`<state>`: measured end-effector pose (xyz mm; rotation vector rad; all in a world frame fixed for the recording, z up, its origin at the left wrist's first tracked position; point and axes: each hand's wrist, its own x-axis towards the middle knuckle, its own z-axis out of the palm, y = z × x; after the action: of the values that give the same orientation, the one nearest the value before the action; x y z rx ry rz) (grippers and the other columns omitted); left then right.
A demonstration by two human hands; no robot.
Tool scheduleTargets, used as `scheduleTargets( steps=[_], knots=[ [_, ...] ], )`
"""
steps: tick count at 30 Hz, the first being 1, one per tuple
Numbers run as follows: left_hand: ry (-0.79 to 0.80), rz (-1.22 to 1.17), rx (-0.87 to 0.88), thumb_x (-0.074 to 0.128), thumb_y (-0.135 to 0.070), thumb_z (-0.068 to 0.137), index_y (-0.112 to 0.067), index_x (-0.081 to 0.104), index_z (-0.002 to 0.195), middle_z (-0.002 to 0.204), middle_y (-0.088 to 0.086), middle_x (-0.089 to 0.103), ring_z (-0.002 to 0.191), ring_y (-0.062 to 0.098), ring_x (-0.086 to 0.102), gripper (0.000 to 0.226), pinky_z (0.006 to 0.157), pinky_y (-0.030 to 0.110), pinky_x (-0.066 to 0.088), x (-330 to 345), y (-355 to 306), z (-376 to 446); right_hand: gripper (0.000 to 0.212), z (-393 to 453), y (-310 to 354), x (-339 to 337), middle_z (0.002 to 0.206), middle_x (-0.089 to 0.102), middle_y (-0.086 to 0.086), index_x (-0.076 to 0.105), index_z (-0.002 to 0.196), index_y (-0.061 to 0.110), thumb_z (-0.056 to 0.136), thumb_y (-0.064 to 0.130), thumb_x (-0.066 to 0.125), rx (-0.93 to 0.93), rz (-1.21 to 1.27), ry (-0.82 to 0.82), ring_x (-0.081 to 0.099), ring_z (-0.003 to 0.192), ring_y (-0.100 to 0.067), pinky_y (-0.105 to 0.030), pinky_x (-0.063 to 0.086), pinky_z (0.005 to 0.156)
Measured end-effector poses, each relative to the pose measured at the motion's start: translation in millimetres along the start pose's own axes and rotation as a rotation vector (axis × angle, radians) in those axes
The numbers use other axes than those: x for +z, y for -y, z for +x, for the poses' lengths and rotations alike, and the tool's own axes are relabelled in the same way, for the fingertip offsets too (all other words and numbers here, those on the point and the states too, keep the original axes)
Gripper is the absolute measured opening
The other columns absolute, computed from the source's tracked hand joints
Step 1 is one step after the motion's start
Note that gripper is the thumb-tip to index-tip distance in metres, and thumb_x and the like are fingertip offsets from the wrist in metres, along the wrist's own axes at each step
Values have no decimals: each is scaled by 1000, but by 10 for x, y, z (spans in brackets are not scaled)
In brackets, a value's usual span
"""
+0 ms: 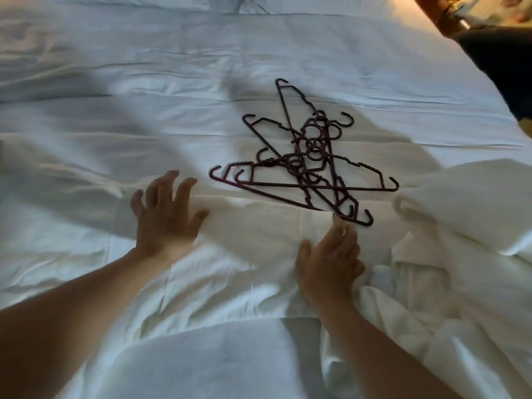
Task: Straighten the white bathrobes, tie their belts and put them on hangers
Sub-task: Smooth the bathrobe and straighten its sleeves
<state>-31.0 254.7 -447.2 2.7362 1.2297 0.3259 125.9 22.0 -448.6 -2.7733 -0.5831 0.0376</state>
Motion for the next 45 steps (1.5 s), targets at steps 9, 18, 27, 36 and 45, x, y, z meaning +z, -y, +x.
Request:
scheduleTargets(
  steps=[9, 18, 27, 36, 45],
  knots=[
    [294, 47, -296, 28, -67, 95, -36, 2, 159, 167, 10, -12, 152, 40, -11, 76, 116, 69, -4, 319, 31, -389, 69, -311, 422, 333, 166, -26, 0, -7, 161, 35, 101, 60, 16, -497, -52, 370, -28, 152, -24, -57, -11, 121],
    [149, -168, -162, 26, -64, 87, -33, 50, 143, 157, 2, 41, 144, 29, 38, 68, 117, 44, 25, 19, 408, -229, 76, -388, 660, 363, 170, -5, -10, 22, 161, 19, 96, 57, 11, -394, -172, 325, -7, 156, -33, -66, 1, 120],
    [-38, -183, -33, 54, 7, 75, -20, 70, 112, 121, 1, 69, 110, 31, 63, 49, 96, 40, 50, -454, 1541, 61, 70, -586, 1988, 416, 161, -39, -5, -7, 161, 21, 105, 46, 27, -678, -34, 523, -33, 149, -32, -58, -16, 120],
    [294, 269, 26, 53, -32, 98, -37, 51, 139, 148, -7, 47, 136, 28, 41, 42, 107, 51, 28, -460, 2145, 590, 70, -198, 2330, 870, 157, -44, 6, -25, 155, 37, 101, 63, 11, -613, -137, 670, -39, 146, -25, -61, -23, 115],
    [227, 334, 23, 51, -19, 95, -33, 65, 109, 119, -3, 59, 126, 30, 43, 25, 111, 63, 18, -368, 2028, 1182, 68, -214, 2265, 1059, 153, -48, 14, -30, 151, 44, 99, 67, 8, -592, -64, 637, -44, 143, -18, -58, -28, 113]
  ],
)
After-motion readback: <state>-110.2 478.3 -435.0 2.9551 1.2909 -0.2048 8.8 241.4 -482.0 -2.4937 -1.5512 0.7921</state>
